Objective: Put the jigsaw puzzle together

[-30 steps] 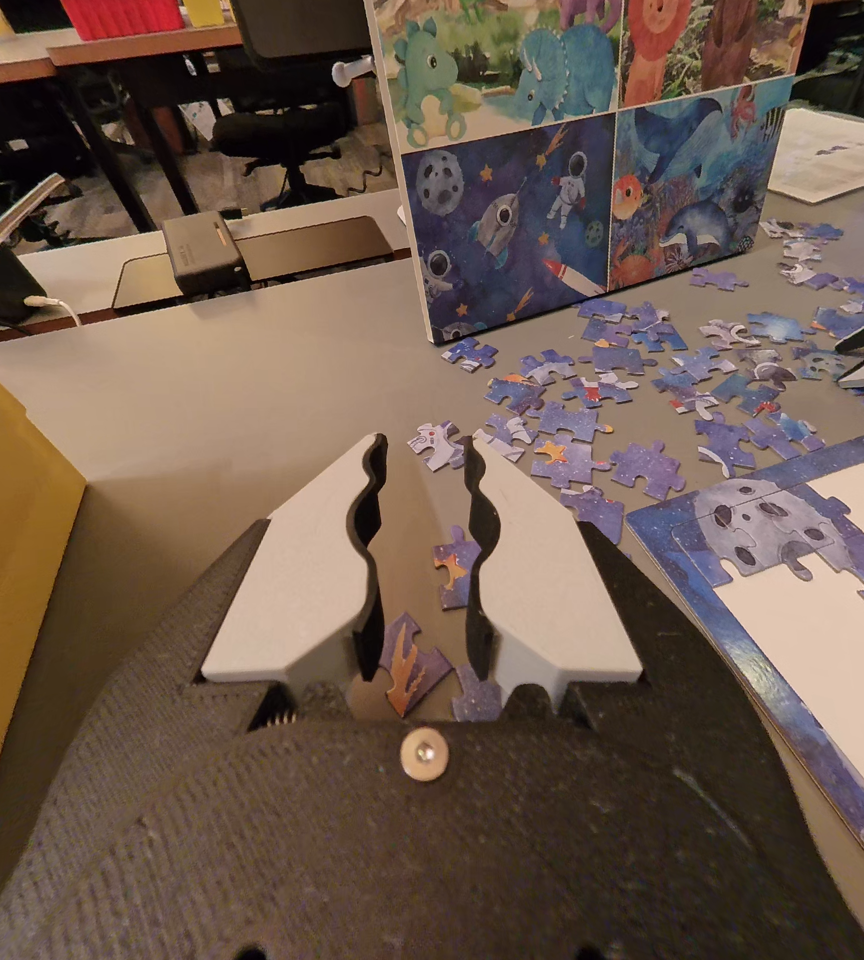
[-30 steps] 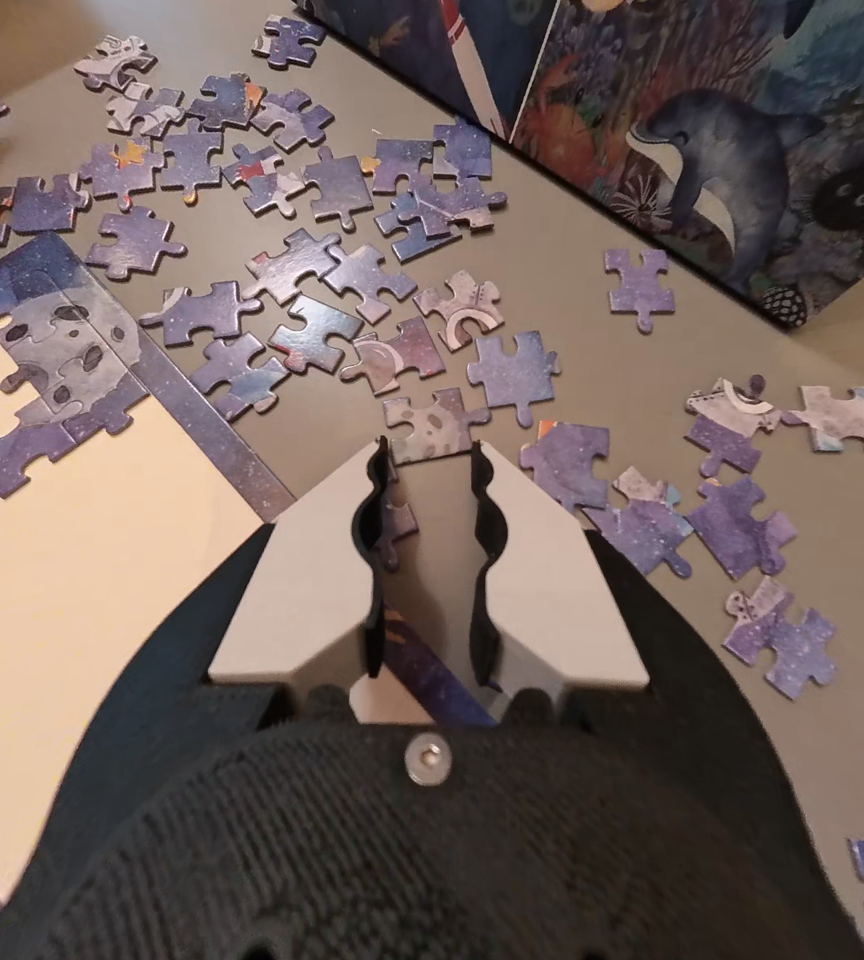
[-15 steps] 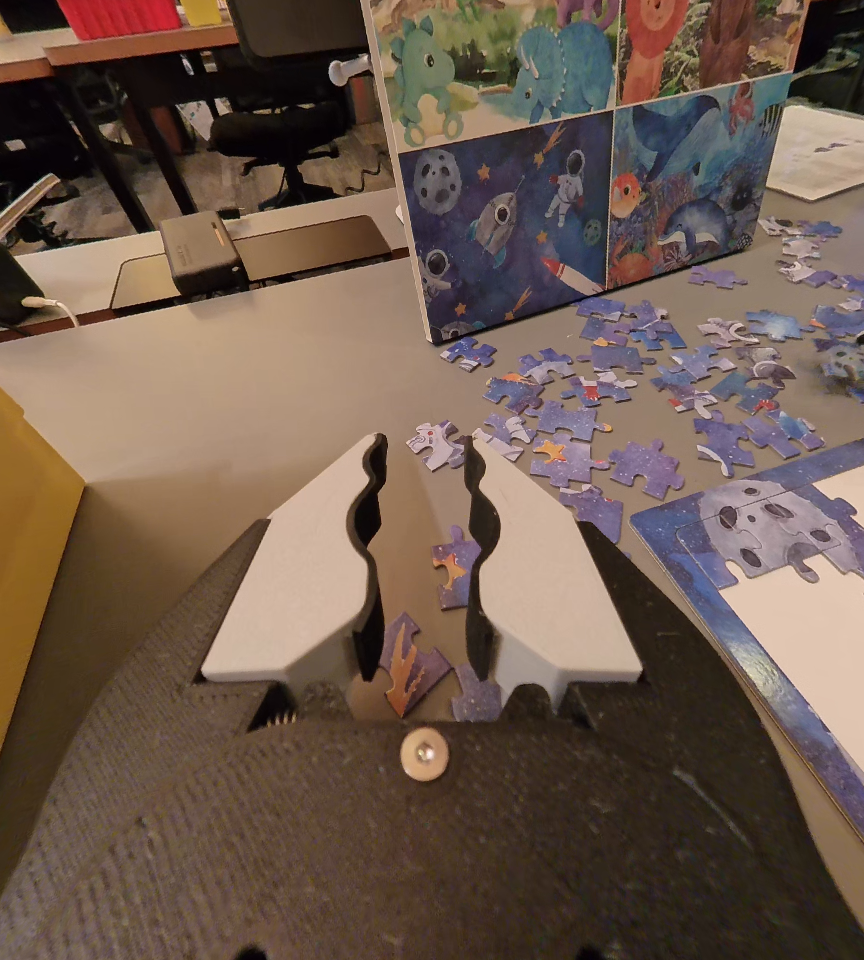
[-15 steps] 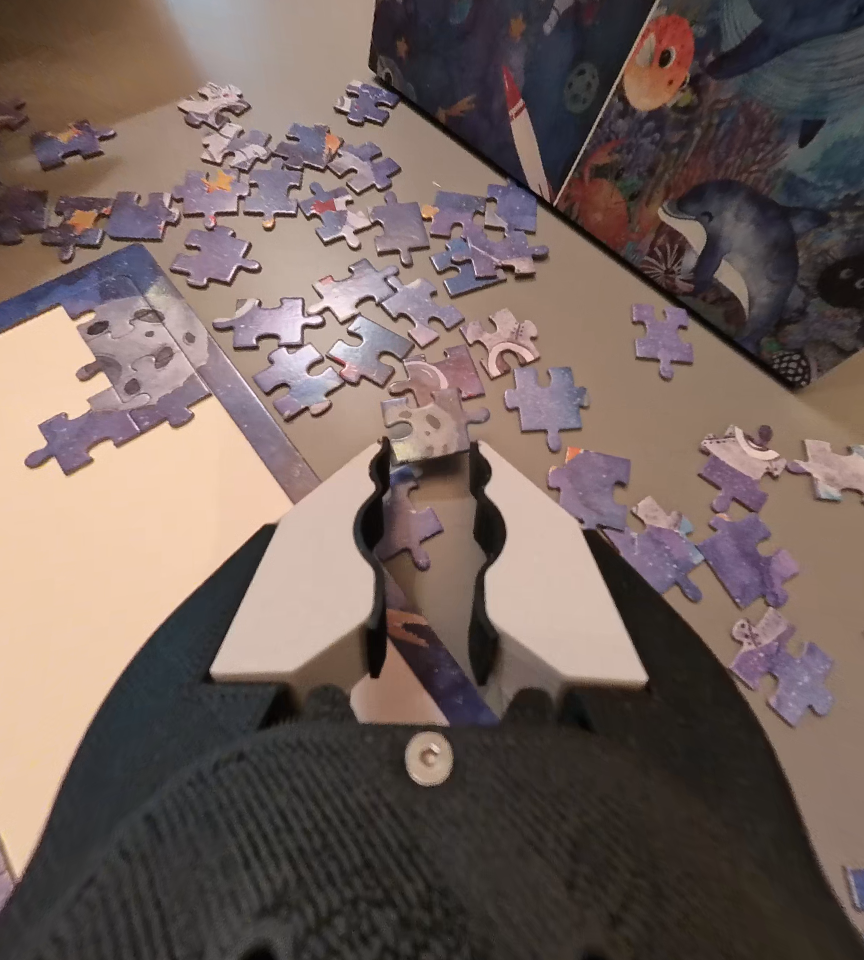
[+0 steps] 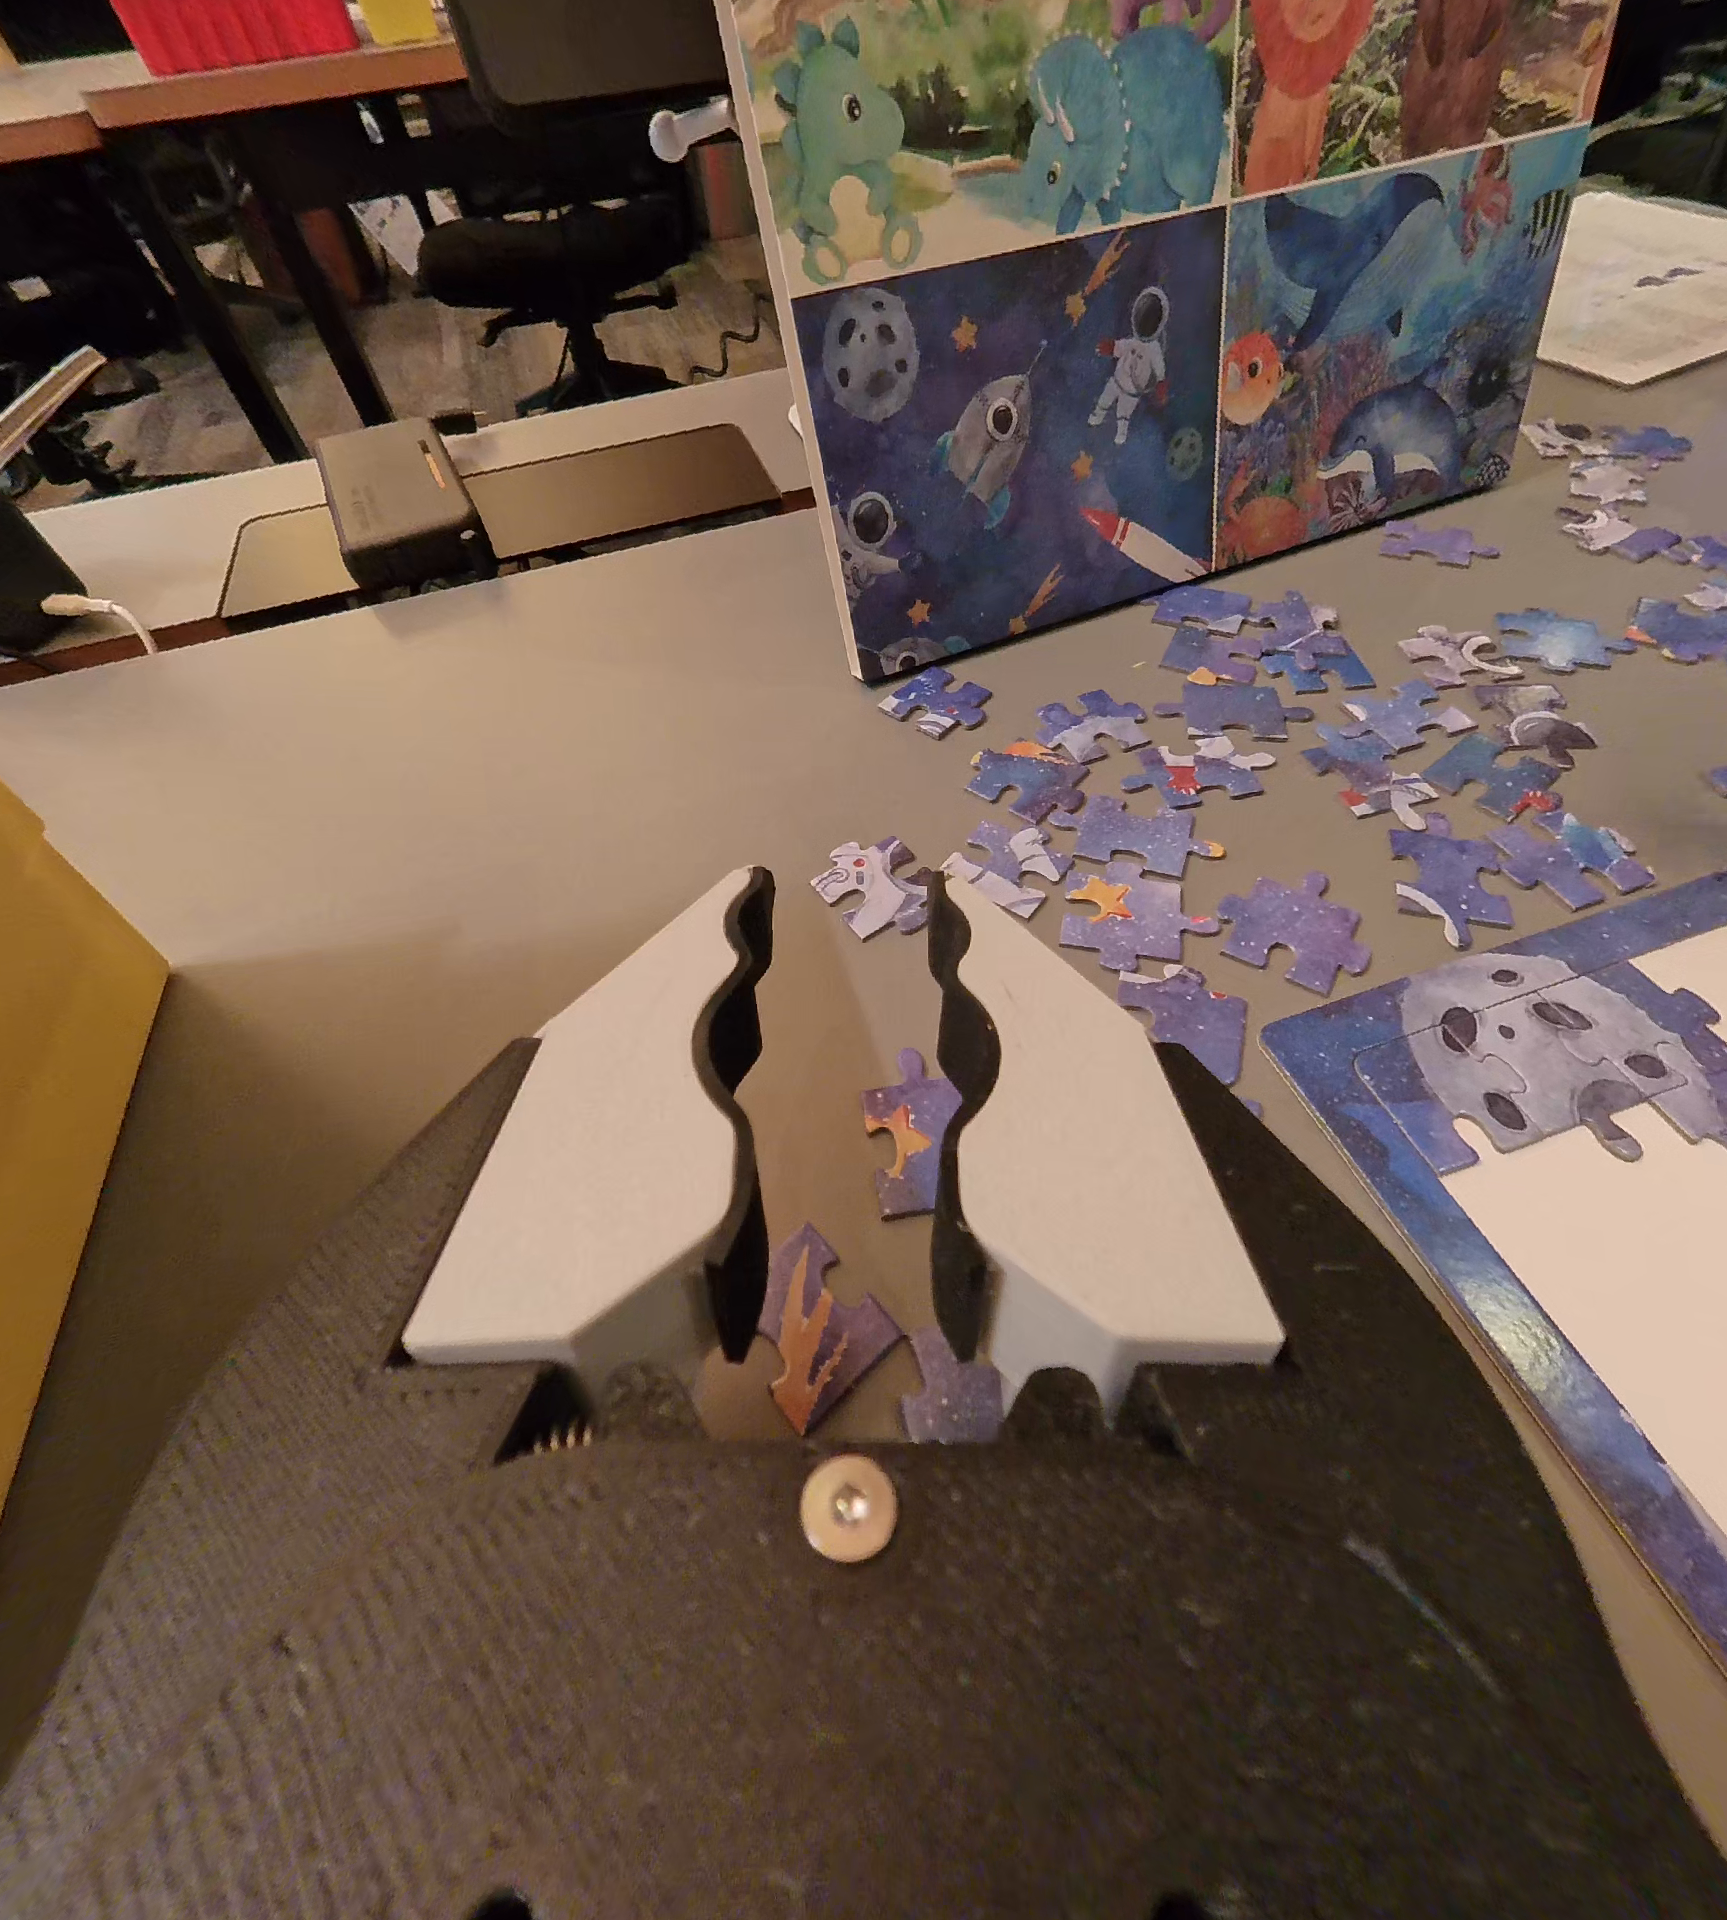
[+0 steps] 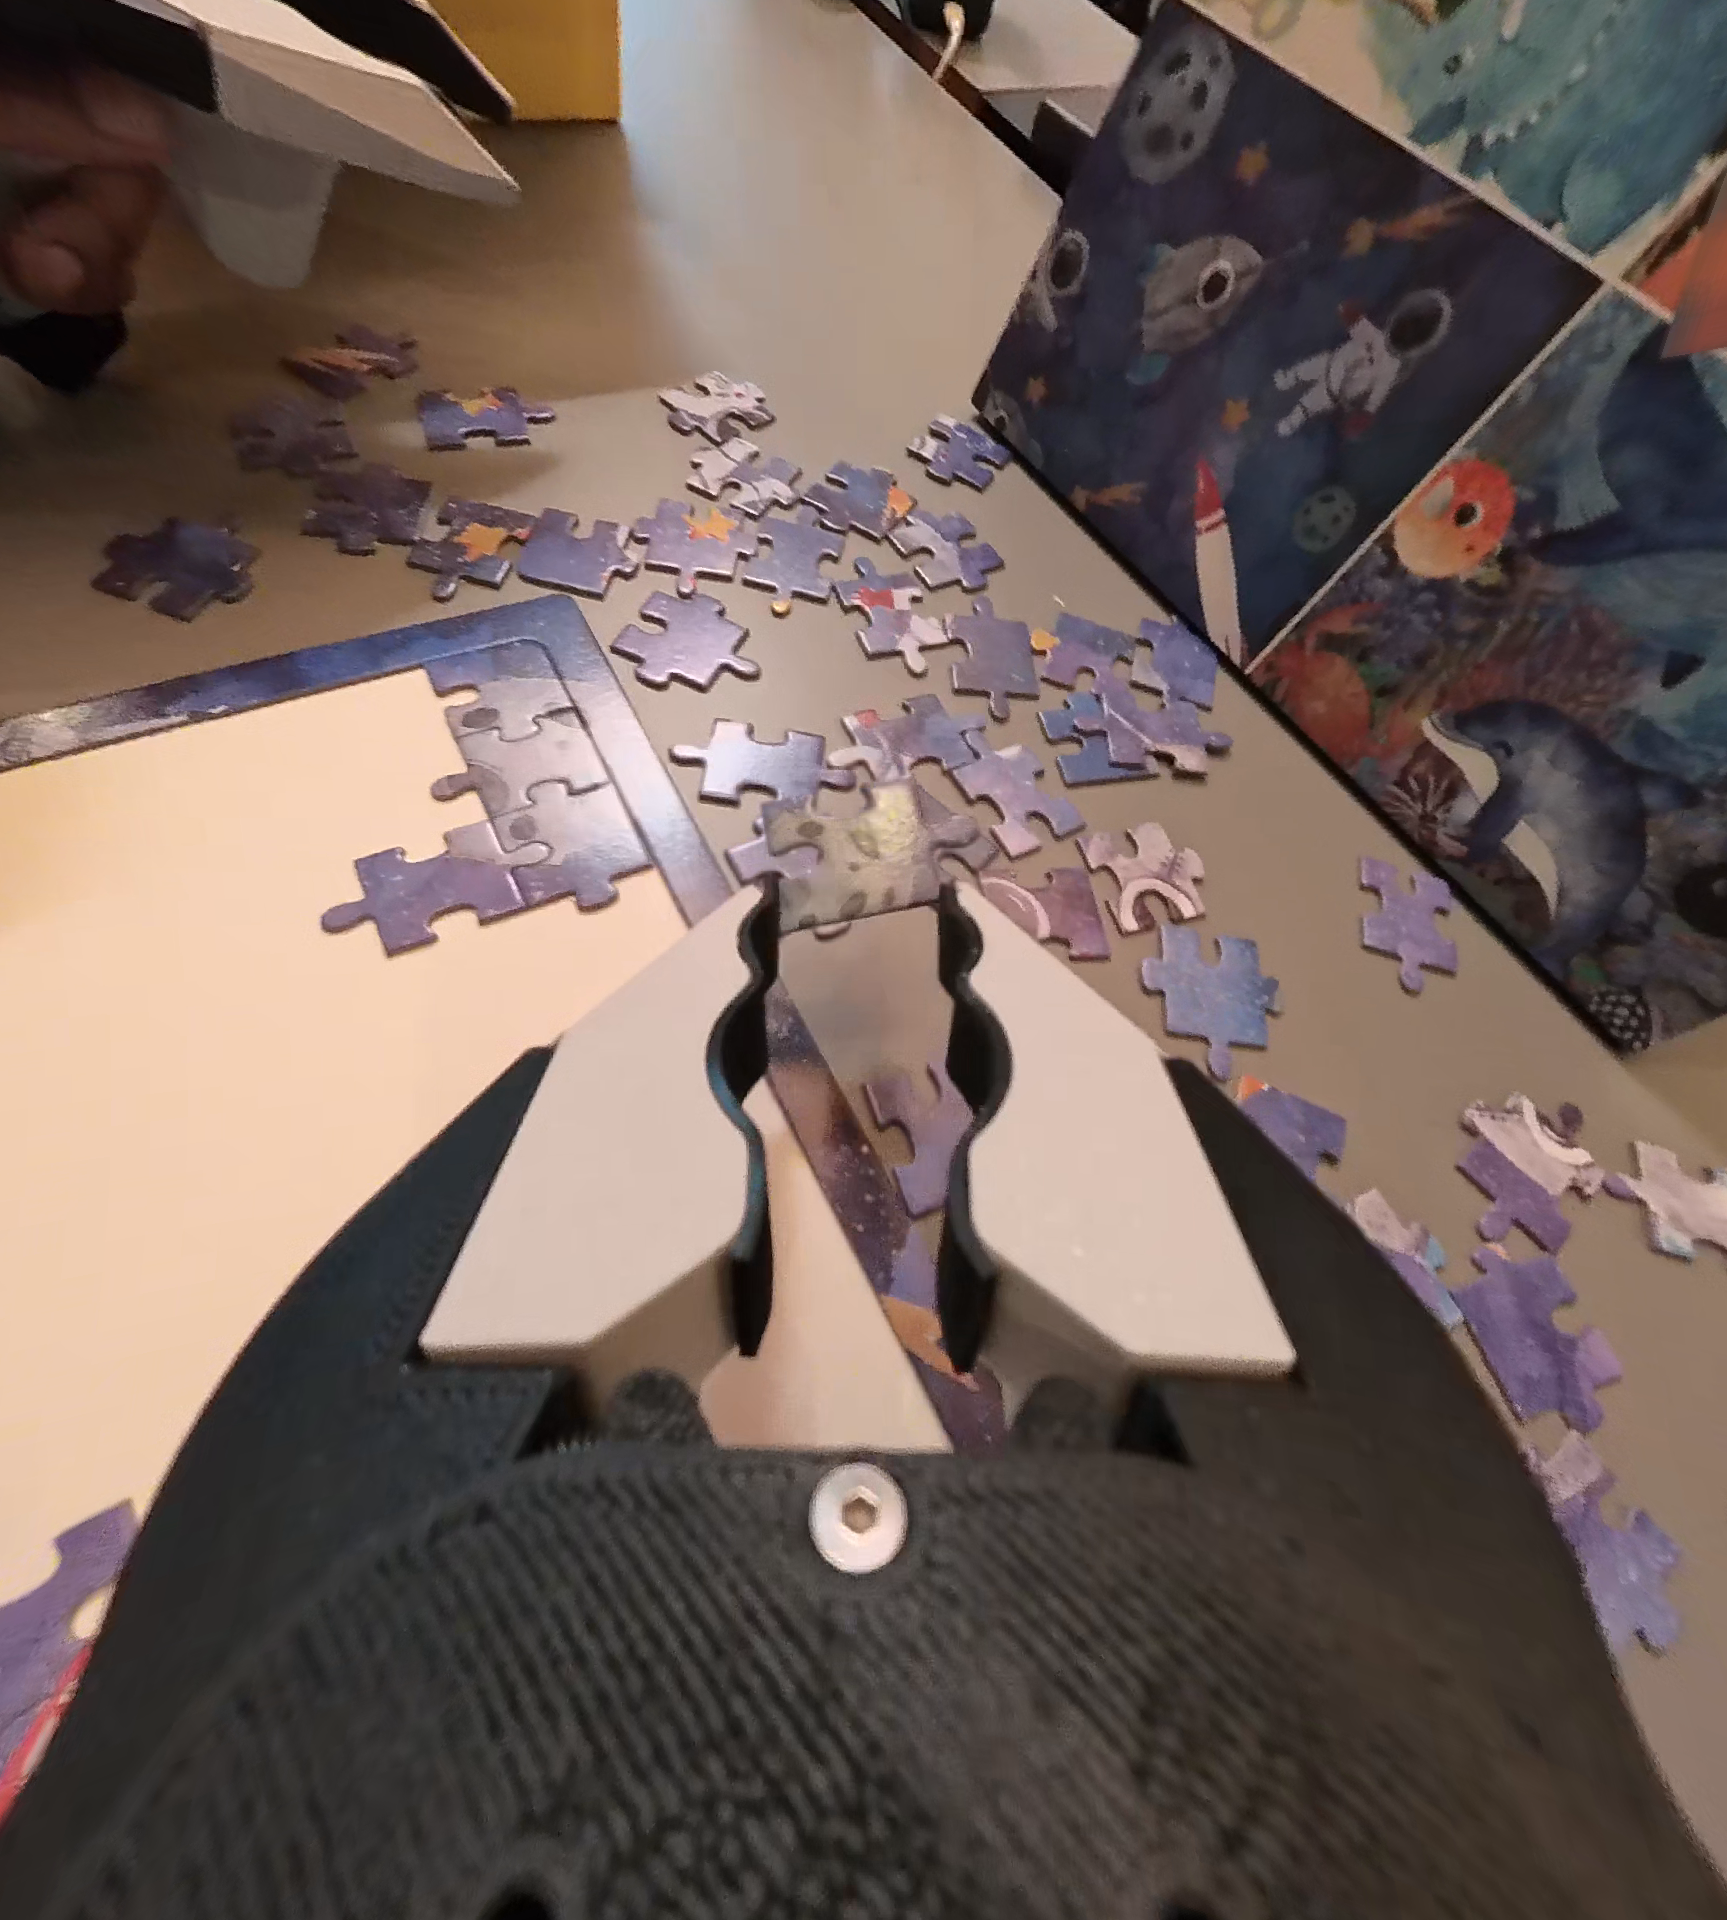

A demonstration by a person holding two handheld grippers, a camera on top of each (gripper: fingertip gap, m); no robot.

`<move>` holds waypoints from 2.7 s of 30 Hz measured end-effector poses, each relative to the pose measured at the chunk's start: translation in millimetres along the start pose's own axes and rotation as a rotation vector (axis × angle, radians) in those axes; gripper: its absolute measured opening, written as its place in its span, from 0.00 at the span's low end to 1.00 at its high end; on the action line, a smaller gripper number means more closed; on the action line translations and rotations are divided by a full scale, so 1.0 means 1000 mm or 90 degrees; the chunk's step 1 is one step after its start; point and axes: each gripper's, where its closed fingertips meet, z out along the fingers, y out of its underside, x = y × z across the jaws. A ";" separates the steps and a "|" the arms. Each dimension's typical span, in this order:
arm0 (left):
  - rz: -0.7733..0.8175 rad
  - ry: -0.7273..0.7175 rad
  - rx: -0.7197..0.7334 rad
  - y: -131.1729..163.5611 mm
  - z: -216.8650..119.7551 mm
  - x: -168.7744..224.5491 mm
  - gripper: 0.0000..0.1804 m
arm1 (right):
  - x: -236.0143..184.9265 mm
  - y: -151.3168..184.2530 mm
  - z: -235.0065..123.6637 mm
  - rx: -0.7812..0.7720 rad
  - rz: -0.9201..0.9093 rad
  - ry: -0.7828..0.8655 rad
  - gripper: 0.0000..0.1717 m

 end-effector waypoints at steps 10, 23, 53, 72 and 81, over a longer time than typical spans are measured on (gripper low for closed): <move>0.004 0.000 -0.003 0.000 0.001 0.001 0.16 | -0.017 -0.008 -0.002 0.024 -0.042 -0.028 0.17; 0.006 0.001 -0.007 0.001 0.001 0.001 0.16 | -0.035 -0.010 0.002 0.027 -0.061 -0.063 0.17; 0.014 -0.001 0.003 0.000 0.000 0.002 0.15 | -0.058 -0.016 0.004 0.032 -0.118 -0.091 0.17; -0.259 0.514 -0.083 -0.022 -0.017 0.175 0.20 | -0.078 -0.034 -0.010 0.111 -0.239 -0.089 0.17; -0.279 0.563 -0.095 -0.020 -0.022 0.182 0.00 | -0.073 -0.037 -0.012 0.116 -0.253 -0.061 0.14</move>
